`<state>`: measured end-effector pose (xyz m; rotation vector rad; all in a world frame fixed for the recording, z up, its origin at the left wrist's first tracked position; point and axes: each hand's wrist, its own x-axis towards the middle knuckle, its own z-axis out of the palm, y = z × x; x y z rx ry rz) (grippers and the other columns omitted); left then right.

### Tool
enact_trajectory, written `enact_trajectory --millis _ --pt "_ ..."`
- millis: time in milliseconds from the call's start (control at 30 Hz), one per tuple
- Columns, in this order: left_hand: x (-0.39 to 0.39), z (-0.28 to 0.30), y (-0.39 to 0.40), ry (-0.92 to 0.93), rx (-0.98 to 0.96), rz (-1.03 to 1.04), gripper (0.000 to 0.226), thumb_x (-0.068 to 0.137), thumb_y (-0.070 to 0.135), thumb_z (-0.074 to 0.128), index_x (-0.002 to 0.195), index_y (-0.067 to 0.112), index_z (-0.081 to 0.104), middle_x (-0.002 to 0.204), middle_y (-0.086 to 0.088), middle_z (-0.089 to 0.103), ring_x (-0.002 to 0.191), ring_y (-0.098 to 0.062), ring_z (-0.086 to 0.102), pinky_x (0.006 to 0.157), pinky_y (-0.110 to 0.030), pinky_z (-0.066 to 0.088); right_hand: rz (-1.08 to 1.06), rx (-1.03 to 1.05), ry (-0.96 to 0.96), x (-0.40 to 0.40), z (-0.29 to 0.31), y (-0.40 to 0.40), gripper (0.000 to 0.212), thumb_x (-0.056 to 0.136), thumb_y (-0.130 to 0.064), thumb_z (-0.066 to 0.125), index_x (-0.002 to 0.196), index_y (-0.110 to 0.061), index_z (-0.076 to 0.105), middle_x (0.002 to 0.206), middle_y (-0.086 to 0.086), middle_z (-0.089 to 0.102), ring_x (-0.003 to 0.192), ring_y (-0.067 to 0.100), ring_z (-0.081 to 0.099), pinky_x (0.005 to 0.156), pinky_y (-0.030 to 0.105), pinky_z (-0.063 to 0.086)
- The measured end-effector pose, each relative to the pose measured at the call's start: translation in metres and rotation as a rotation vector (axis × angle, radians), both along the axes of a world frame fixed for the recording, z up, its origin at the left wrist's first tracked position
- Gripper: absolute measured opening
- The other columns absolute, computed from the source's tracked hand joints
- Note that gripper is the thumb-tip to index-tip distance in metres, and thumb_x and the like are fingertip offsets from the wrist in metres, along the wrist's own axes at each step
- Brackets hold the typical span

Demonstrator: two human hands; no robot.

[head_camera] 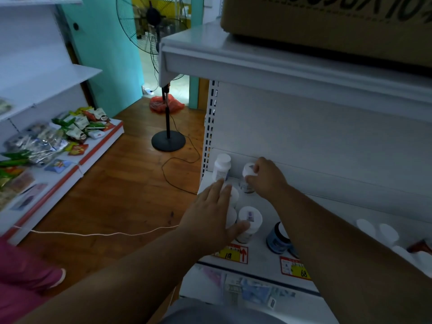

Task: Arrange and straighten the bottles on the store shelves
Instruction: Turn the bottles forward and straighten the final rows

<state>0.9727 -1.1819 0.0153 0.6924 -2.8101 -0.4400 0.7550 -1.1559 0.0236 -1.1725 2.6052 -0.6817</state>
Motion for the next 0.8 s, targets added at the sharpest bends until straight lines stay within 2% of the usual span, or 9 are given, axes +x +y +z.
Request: enact_trajectory --millis 133,200,267,433,533,600,667,733,800 --pt "0.003 0.011 -0.005 0.137 0.053 0.047 0.093 0.084 0.076 0.031 0.154 0.017 0.01 0.162 -0.002 0.007 0.148 -0.016 0.005 0.115 -0.027 0.005 -0.098 -0.212 -0.201 0.008 0.02 0.016 0.05 0.08 -0.046 0.069 0.117 -0.016 0.054 0.112 0.003 0.058 0.096 0.021 0.057 0.081 0.034 0.048" --pt "0.002 0.018 -0.005 0.223 0.088 0.07 0.091 0.086 0.071 0.04 0.154 0.017 0.013 0.161 -0.001 0.013 0.147 -0.015 0.01 0.115 -0.026 0.007 -0.115 -0.302 -0.316 0.016 0.038 0.027 0.051 0.08 -0.057 0.064 0.102 -0.011 0.063 0.101 0.009 0.067 0.086 0.022 0.062 0.079 0.044 0.053" --pt "-0.002 0.026 -0.003 0.32 0.153 0.078 0.09 0.085 0.068 0.047 0.153 0.017 0.018 0.158 -0.001 0.022 0.144 -0.015 0.019 0.115 -0.028 0.017 -0.12 -0.395 -0.472 0.024 0.058 0.04 0.059 0.075 -0.064 0.063 0.091 -0.007 0.065 0.091 0.012 0.07 0.08 0.022 0.067 0.077 0.047 0.058" --pt "-0.024 0.048 0.019 0.57 0.436 0.044 0.079 0.081 0.061 0.06 0.145 0.021 0.035 0.135 0.004 0.045 0.124 -0.01 0.042 0.105 -0.029 0.037 -0.058 -0.679 -0.864 0.049 0.096 0.074 0.062 0.071 -0.049 0.067 0.1 0.005 0.058 0.098 0.016 0.071 0.092 0.031 0.07 0.085 0.049 0.056" --pt "-0.039 0.051 0.033 0.622 0.498 -0.007 0.082 0.077 0.061 0.061 0.144 0.021 0.036 0.129 0.01 0.047 0.118 -0.004 0.046 0.098 -0.02 0.038 -0.077 -0.746 -0.843 0.056 0.106 0.094 0.066 0.067 -0.05 0.066 0.102 0.006 0.06 0.095 0.018 0.071 0.087 0.033 0.069 0.079 0.048 0.056" --pt "-0.044 0.049 0.041 0.621 0.519 -0.03 0.082 0.076 0.063 0.063 0.143 0.022 0.039 0.129 0.01 0.051 0.113 0.001 0.05 0.093 -0.012 0.039 -0.129 -0.705 -0.732 0.056 0.106 0.104 0.058 0.068 -0.055 0.067 0.093 -0.004 0.062 0.089 0.014 0.071 0.08 0.028 0.07 0.073 0.045 0.057" --pt "-0.046 0.045 0.047 0.617 0.515 -0.036 0.071 0.08 0.055 0.069 0.138 0.022 0.045 0.122 0.01 0.057 0.106 0.005 0.053 0.084 -0.003 0.038 -0.15 -0.627 -0.591 0.055 0.104 0.11 0.045 0.078 -0.055 0.066 0.091 -0.012 0.06 0.089 0.011 0.069 0.076 0.026 0.07 0.067 0.042 0.059" --pt "-0.046 0.041 0.049 0.626 0.478 -0.027 0.058 0.084 0.047 0.067 0.134 0.023 0.048 0.116 0.009 0.061 0.102 0.006 0.053 0.08 -0.002 0.038 -0.087 -0.552 -0.55 0.055 0.105 0.116 0.03 0.091 -0.046 0.058 0.098 -0.017 0.06 0.098 0.01 0.067 0.082 0.027 0.069 0.066 0.042 0.06" --pt "-0.042 0.039 0.047 0.598 0.468 -0.008 0.054 0.088 0.046 0.061 0.135 0.026 0.046 0.117 0.009 0.06 0.101 0.003 0.053 0.083 -0.013 0.045 0.014 -0.485 -0.584 0.055 0.104 0.121 0.019 0.097 -0.035 0.051 0.107 -0.021 0.059 0.105 0.006 0.064 0.089 0.024 0.067 0.069 0.04 0.06"
